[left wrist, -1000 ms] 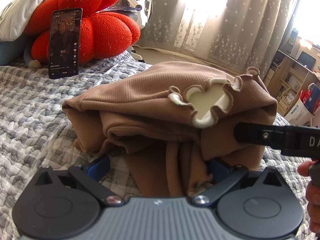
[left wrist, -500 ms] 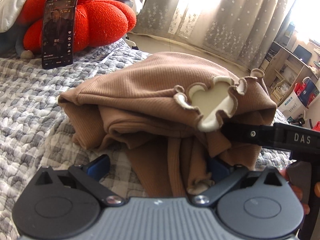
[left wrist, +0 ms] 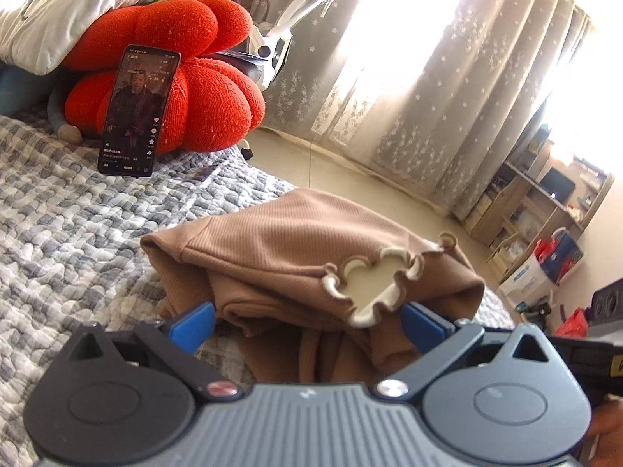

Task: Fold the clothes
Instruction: 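Lower the right tool onto the brown garment and close on its fabric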

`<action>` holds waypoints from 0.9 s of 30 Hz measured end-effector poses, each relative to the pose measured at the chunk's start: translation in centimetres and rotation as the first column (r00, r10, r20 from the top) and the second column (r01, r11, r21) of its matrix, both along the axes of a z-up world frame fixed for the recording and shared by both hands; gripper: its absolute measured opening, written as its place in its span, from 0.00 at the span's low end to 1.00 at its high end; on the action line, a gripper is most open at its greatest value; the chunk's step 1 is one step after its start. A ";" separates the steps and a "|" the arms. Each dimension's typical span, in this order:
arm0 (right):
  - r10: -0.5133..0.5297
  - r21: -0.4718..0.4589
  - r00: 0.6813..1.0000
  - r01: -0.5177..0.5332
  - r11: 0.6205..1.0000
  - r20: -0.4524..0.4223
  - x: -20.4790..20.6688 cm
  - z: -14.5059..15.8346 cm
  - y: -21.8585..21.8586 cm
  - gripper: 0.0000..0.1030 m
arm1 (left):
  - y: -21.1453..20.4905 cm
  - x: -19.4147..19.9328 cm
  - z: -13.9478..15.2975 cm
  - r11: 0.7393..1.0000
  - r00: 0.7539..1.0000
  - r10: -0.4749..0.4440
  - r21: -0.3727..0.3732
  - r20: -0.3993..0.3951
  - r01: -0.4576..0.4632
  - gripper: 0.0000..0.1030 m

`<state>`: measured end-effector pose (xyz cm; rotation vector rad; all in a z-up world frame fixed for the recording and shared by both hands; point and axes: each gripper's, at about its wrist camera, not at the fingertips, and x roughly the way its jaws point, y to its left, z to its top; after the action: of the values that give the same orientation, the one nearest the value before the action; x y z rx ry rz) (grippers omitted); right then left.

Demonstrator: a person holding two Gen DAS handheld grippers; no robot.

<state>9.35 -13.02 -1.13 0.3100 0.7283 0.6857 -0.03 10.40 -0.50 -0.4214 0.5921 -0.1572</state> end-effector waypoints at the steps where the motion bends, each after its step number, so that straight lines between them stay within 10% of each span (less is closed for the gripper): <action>1: 0.011 0.002 1.000 -0.011 1.000 0.003 -0.2 0.1 -0.1 0.28 | 0.3 -0.1 0.0 1.000 1.000 0.004 -0.026 0.004 -0.004 0.99; 16: 0.223 -0.047 0.975 -0.223 0.974 -0.013 -5.3 1.3 2.1 0.27 | 1.9 -1.2 0.5 0.974 0.998 0.027 -0.224 0.056 -0.014 0.97; 27: 0.206 -0.080 0.977 -0.211 0.974 -0.063 -5.2 0.9 2.1 0.41 | -0.5 -0.2 -0.6 0.991 1.000 -0.023 -0.128 0.021 0.025 0.33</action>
<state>4.12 -10.88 -0.25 0.1741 0.8476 0.8442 -0.22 9.90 -1.11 -0.5372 0.5698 -0.2231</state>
